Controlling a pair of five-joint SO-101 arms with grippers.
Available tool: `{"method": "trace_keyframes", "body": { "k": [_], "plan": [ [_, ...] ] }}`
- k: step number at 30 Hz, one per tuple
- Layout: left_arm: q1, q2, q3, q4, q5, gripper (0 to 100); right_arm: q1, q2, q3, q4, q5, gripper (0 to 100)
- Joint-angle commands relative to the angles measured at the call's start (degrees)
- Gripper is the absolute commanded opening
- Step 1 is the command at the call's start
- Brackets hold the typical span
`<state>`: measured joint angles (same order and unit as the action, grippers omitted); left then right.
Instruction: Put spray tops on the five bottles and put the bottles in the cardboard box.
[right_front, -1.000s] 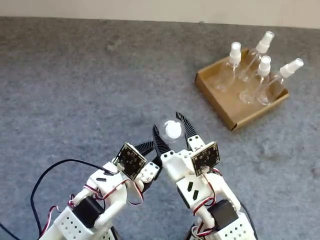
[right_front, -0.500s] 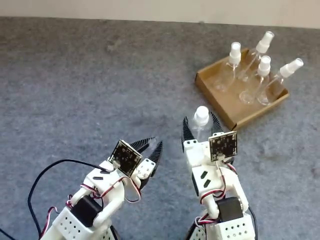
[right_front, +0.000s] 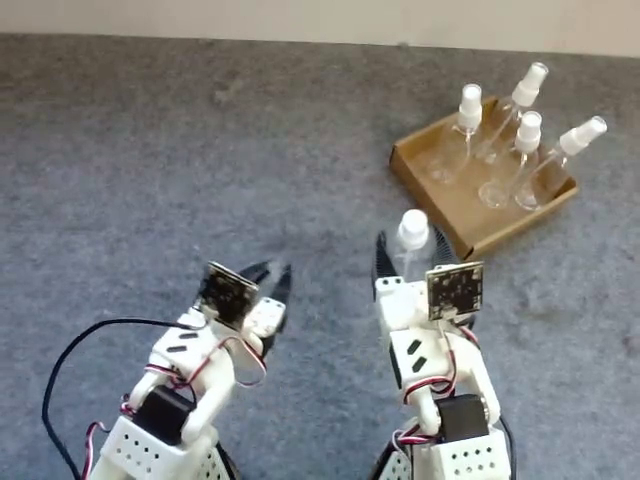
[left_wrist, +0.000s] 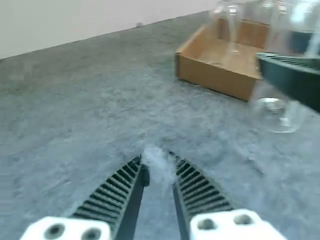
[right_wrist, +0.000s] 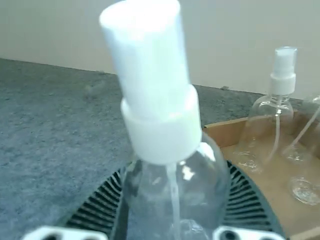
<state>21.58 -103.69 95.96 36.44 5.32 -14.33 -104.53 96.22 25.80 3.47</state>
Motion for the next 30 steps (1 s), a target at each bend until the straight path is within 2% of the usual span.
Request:
{"method": "trace_keyframes", "body": {
  "k": [1,4,9,17,24,26,30],
  "plan": [
    [-7.7,-0.7,1.0,0.0,-0.4,0,4.3,-0.9,2.8,0.1,-0.2,17.2],
    [-10.2,-0.7,1.0,0.0,-0.4,0,7.6,-0.9,2.7,0.2,-0.2,17.2],
    [-10.3,-0.7,1.0,0.1,-0.4,0,10.9,-0.8,-0.4,0.9,-0.2,17.2],
    [-10.3,-0.7,1.0,0.3,-0.4,0,15.2,0.3,-17.6,8.2,3.5,17.2],
    [-10.3,-0.7,1.0,0.2,-0.4,0,16.7,20.9,-26.2,7.9,6.2,17.0],
    [-10.3,-0.7,1.0,0.2,-0.4,0,17.2,26.6,-28.9,4.3,6.2,17.0],
    [-10.3,-0.7,1.0,0.2,-0.4,0,18.9,34.8,-31.2,-9.3,6.2,17.0]
  ]
}}
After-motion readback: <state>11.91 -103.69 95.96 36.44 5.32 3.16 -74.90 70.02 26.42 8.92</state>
